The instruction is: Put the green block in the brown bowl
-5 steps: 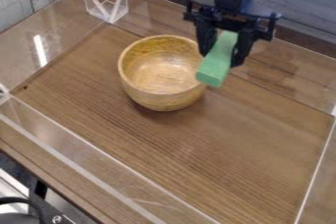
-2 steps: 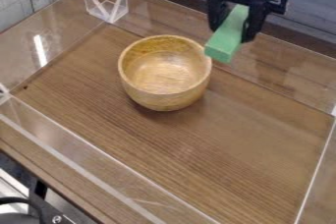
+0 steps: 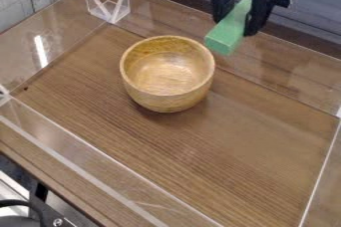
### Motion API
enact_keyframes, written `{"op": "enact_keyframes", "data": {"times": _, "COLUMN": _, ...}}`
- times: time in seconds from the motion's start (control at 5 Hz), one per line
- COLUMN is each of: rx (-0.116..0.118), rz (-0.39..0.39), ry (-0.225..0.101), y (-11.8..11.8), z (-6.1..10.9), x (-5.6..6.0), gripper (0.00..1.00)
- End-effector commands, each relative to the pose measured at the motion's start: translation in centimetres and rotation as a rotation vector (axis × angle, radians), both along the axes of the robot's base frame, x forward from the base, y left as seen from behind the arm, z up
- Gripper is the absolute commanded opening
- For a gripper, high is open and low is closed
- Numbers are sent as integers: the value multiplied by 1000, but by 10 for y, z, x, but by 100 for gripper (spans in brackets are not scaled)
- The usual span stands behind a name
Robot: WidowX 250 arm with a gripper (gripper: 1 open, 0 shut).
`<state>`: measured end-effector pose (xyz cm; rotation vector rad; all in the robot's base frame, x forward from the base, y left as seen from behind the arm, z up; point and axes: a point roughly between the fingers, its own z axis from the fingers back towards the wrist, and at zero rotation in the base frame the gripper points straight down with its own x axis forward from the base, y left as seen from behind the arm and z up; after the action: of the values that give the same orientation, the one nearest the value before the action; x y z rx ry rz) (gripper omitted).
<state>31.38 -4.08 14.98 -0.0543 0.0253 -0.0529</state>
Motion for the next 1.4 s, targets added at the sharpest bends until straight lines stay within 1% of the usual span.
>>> {"op": "enact_keyframes", "data": {"times": 0.0, "rx": 6, "rz": 25, "ry": -38, "y": 24, "z": 7, "x": -7, "gripper": 0}}
{"op": "enact_keyframes", "data": {"times": 0.2, "rx": 15, "rz": 44, "ry": -25, "y": 50, "z": -6, "x": -17, "gripper": 0}}
{"op": "enact_keyframes", "data": {"times": 0.4, "rx": 15, "rz": 86, "ry": -19, "y": 82, "z": -21, "x": -35, "gripper": 0}}
{"op": "enact_keyframes", "data": {"times": 0.6, "rx": 18, "rz": 114, "ry": -22, "y": 93, "z": -39, "x": -42, "gripper": 0}}
{"op": "enact_keyframes", "data": {"times": 0.8, "rx": 17, "rz": 120, "ry": -44, "y": 83, "z": -46, "x": -39, "gripper": 0}}
{"op": "enact_keyframes", "data": {"times": 1.0, "rx": 26, "rz": 127, "ry": -61, "y": 75, "z": -51, "x": -34, "gripper": 0}}
{"op": "enact_keyframes", "data": {"times": 1.2, "rx": 38, "rz": 115, "ry": -77, "y": 68, "z": -58, "x": -29, "gripper": 0}}
